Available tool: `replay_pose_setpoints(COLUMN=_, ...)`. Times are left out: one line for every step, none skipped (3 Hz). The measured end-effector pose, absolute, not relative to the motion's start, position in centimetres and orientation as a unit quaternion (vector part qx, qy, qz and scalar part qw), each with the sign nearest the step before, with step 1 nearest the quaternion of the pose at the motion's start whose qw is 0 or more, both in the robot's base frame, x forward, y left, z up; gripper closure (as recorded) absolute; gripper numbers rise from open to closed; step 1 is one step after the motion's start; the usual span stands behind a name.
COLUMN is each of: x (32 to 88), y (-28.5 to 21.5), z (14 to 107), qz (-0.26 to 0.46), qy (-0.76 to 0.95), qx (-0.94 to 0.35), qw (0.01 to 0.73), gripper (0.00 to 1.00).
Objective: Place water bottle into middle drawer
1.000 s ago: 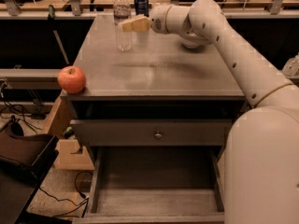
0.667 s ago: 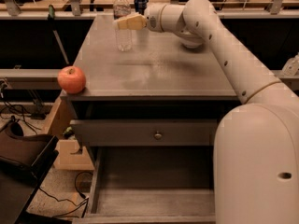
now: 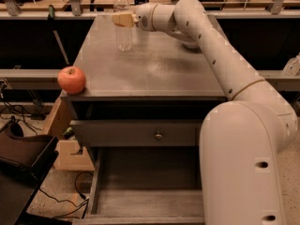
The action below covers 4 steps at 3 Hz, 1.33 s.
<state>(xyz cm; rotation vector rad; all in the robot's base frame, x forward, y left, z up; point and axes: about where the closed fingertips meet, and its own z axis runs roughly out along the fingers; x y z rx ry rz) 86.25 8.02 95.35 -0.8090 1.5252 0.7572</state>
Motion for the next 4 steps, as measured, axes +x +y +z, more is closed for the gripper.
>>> replay_pose_setpoints(x=86.2, y=8.3, z=95.3, qz=0.326, qy=0.654, qx=-0.348, qw=0.587, gripper=0.71)
replay_pose_setpoints(x=86.1, y=8.8, z=95.3, qz=0.326, qy=0.654, qx=-0.351, qw=0.585, gripper=0.99)
replay_pose_setpoints(x=85.9, y=9.0, z=95.7, qz=0.322, qy=0.655, qx=-0.358, qw=0.582, gripper=1.00)
replay_pose_setpoints(x=83.2, y=7.9, z=98.7, qz=0.309, qy=0.646, qx=-0.379, qw=0.586, gripper=1.00)
